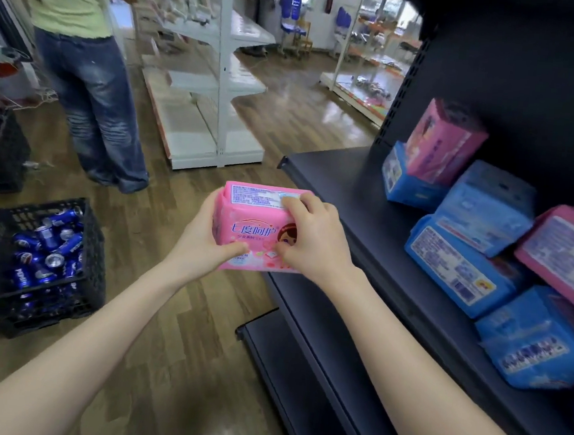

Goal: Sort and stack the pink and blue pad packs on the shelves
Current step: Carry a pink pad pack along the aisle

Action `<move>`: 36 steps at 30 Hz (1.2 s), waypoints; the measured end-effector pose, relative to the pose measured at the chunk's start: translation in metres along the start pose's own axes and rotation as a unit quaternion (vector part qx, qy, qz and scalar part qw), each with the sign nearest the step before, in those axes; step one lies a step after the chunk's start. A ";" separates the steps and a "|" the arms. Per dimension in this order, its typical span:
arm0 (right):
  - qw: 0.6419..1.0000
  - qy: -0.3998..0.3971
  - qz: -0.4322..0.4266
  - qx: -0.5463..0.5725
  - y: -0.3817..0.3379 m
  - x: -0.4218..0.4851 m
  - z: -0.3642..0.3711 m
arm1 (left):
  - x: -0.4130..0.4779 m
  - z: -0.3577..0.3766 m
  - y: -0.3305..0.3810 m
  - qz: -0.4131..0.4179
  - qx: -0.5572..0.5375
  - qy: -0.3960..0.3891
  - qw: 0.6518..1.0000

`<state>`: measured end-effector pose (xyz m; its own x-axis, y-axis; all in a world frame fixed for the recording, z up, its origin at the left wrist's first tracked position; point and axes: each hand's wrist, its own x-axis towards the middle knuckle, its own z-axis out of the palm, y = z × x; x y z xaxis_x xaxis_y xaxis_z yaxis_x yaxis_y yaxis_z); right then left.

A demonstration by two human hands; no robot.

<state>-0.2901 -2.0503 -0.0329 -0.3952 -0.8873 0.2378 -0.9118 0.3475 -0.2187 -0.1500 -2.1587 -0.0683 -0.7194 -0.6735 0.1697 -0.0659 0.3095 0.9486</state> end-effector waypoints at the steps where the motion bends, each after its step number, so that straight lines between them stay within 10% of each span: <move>1: 1.000 0.012 0.015 0.000 0.000 0.004 0.000 | 0.010 -0.002 0.000 0.008 0.002 -0.014 1.000; 36: 0.950 0.176 0.252 -0.048 0.070 0.052 -0.037 | 0.188 0.071 0.020 0.159 0.008 -0.220 0.962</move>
<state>-0.3787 -2.0609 -0.0010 -0.7820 -0.4503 0.4309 -0.5961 0.7423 -0.3060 -0.3355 -2.2317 -0.0363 -0.9280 -0.1935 0.3185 0.1991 0.4651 0.8626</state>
